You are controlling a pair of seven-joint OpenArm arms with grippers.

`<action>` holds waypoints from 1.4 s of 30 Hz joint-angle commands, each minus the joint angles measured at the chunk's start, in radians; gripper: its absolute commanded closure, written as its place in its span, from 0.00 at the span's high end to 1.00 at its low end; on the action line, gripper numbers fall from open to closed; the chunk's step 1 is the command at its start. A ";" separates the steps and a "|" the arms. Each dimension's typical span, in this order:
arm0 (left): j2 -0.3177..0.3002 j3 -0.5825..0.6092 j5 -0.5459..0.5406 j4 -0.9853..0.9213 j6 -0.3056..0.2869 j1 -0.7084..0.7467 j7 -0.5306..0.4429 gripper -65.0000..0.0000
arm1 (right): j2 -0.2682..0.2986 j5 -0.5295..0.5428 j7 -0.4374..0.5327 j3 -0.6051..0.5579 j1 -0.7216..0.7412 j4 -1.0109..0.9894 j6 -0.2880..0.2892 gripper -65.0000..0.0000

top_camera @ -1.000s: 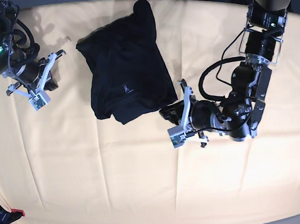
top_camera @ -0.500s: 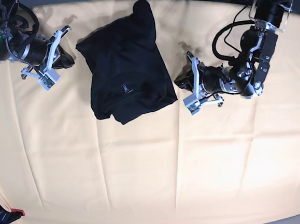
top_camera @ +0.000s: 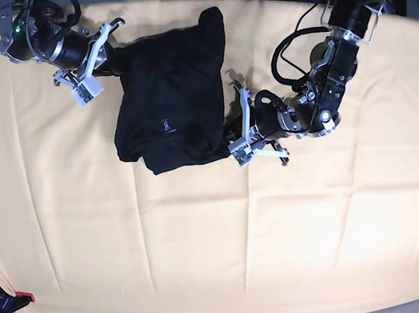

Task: Fold the T-shirt properly
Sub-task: 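Square the folded bundle's edges with both grippers, pushing toward each other, then open both grippers and withdraw them from the folded shirt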

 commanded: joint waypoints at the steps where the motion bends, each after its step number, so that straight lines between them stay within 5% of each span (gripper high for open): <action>1: -0.002 -0.005 -0.012 0.000 0.000 -0.034 -0.042 0.00 | -0.008 0.022 0.019 0.003 -0.009 0.018 0.006 0.00; 7: 0.000 -0.005 -0.016 -0.103 0.000 -0.105 -0.071 0.00 | -0.090 0.018 0.019 0.003 -0.011 0.018 0.009 0.00; 11: -0.012 -0.008 -0.074 -0.094 0.000 -0.149 0.074 0.00 | -0.091 0.019 0.028 0.006 0.031 0.018 0.022 0.00; 14: -0.040 -0.040 -0.260 -0.042 -0.023 -0.161 0.196 0.00 | -0.091 0.085 0.053 0.027 0.076 0.024 0.024 0.00; 19: -0.076 -0.170 -0.695 0.065 -0.095 -0.142 0.404 0.00 | -0.092 0.376 0.049 0.129 0.121 0.055 0.069 0.00; 24: -0.072 -0.356 -0.924 0.190 -0.169 -0.022 0.510 0.00 | -0.111 0.544 -0.084 0.264 0.124 0.140 0.069 0.00; 29: -0.072 -0.466 -0.967 0.353 -0.181 0.151 0.534 0.00 | -0.110 0.687 -0.198 0.383 0.090 0.230 0.069 0.00; 42: -0.072 -0.829 -0.988 0.686 -0.169 0.667 0.544 0.00 | -0.111 0.690 -0.251 0.639 -0.248 0.260 0.069 0.00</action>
